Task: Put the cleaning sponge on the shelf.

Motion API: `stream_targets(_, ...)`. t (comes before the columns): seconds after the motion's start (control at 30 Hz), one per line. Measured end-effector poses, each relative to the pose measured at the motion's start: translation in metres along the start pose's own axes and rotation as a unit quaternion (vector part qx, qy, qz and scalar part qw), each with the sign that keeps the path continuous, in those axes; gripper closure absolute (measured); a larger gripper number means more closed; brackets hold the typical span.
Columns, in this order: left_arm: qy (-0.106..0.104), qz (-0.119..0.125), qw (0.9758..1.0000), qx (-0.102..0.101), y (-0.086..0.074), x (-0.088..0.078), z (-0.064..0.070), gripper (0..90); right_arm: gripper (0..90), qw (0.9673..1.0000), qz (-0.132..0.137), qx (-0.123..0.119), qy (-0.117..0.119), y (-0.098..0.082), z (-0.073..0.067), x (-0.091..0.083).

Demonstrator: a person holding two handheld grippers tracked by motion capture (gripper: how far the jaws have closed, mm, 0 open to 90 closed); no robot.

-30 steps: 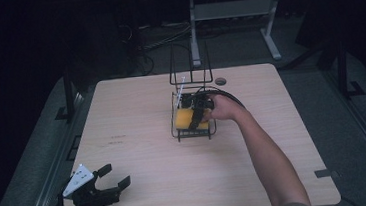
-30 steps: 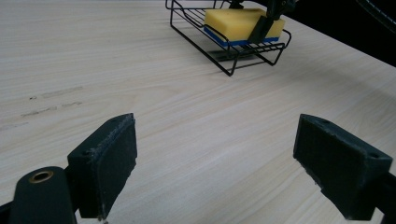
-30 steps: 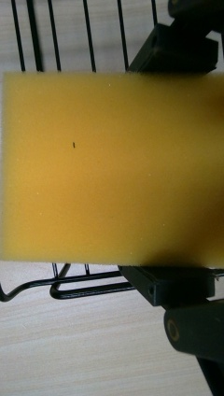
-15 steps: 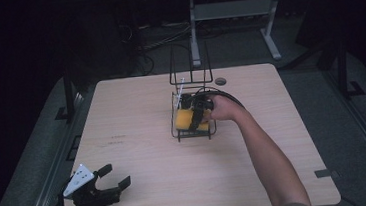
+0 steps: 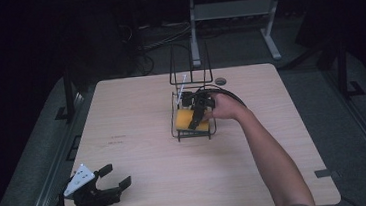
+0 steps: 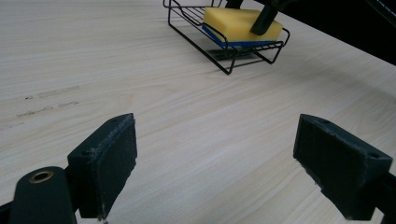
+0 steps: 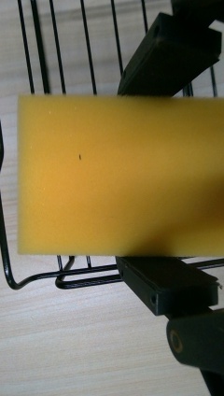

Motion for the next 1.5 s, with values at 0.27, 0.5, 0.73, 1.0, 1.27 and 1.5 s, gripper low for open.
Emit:
stream_targets(0.27, -0.002, -0.002, 1.0, 0.001, 0.0, 0.001, 0.002, 12.8, 17.3, 0.9999, 0.012, 0.0, -0.003, -0.001, -0.002, -0.01)
stream_targets(0.5, -0.002, -0.002, 1.0, 0.001, 0.0, 0.001, 0.002, 12.8, 17.2, 0.9999, 0.013, 0.0, -0.011, -0.004, -0.005, -0.016)
stream_targets(0.73, -0.002, -0.001, 1.0, 0.002, 0.0, 0.001, 0.003, 12.8, 17.1, 0.9998, 0.015, -0.01, -0.01, 0.0, -0.014, -0.02)
stream_targets(1.0, -0.003, 0.0, 1.0, 0.0, 0.001, 0.001, 0.002, 12.8, 16.3, 0.9998, 0.01, -0.014, -0.011, 0.003, -0.023, -0.023)
stream_targets(1.27, -0.003, 0.0, 1.0, 0.0, 0.001, 0.002, 0.002, 12.8, 15.9, 0.9995, 0.012, -0.027, -0.011, 0.004, -0.03, -0.028)
stream_targets(1.5, -0.002, -0.001, 1.0, 0.002, 0.001, 0.001, 0.003, 12.8, 16.0, 0.9996, 0.019, -0.021, 0.0, 0.002, -0.036, -0.025)
Point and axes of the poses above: each handheld gripper's, and its own axes: x roughly forward along the jaws, y roughly out of its top, z roughly to its right, the point moved 7 cm from there along x, roughly forward along the jaws, and after that the axes turned 11 degrees about -z, right-handed, at the moved point
